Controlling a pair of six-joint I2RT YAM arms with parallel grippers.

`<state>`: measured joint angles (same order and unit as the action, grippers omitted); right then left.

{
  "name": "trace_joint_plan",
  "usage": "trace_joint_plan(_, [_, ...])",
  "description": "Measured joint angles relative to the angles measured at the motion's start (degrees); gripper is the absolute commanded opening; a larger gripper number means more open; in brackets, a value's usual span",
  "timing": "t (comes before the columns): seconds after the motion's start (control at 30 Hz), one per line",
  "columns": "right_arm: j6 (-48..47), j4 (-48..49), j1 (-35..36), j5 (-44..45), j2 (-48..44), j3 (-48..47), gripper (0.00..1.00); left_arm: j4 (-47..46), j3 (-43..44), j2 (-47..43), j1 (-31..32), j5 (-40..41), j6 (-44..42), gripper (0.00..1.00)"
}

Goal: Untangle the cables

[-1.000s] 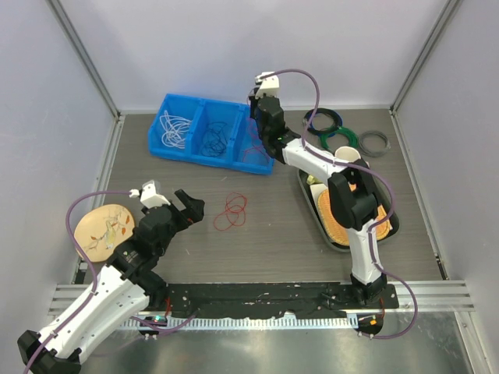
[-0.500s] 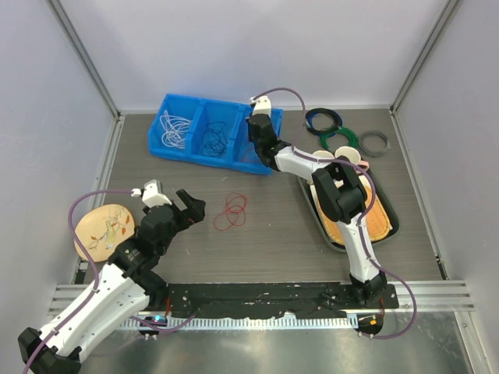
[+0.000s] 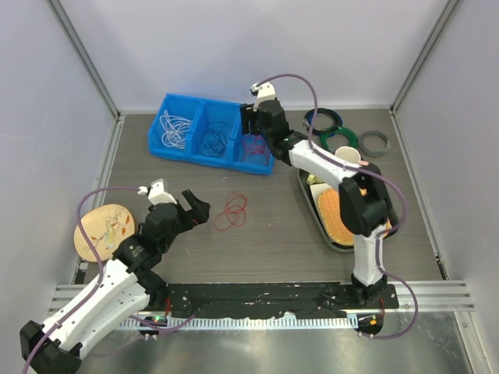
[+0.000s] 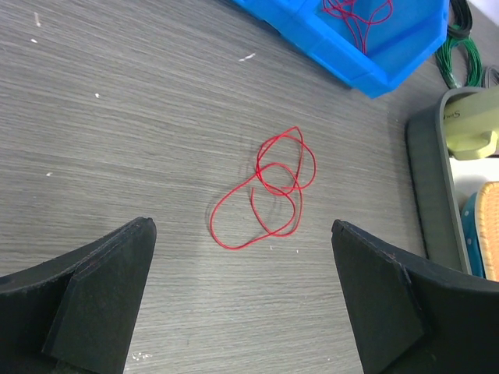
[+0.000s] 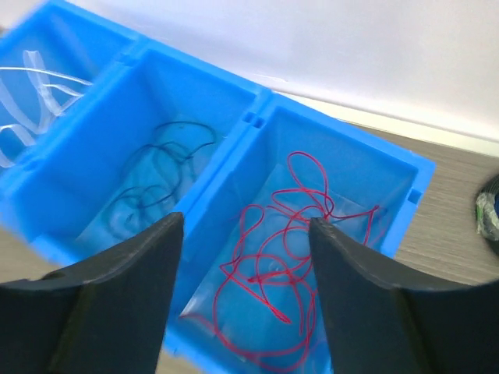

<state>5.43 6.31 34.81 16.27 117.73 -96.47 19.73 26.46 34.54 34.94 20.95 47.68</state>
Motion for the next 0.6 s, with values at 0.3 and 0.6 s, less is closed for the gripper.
trace_joint_plan(0.3, [0.3, 5.8, 0.3, -20.4, -29.3, 28.0, 0.83, -1.9, 0.0, 5.4, 0.0, -4.5, 0.6, 1.00])
trace_joint_plan(0.6, [5.8, 1.0, 14.4, -11.3, -28.5, 41.0, 0.83, -0.8, 0.0, 4.9, 0.0, -4.2, 3.9, 1.00])
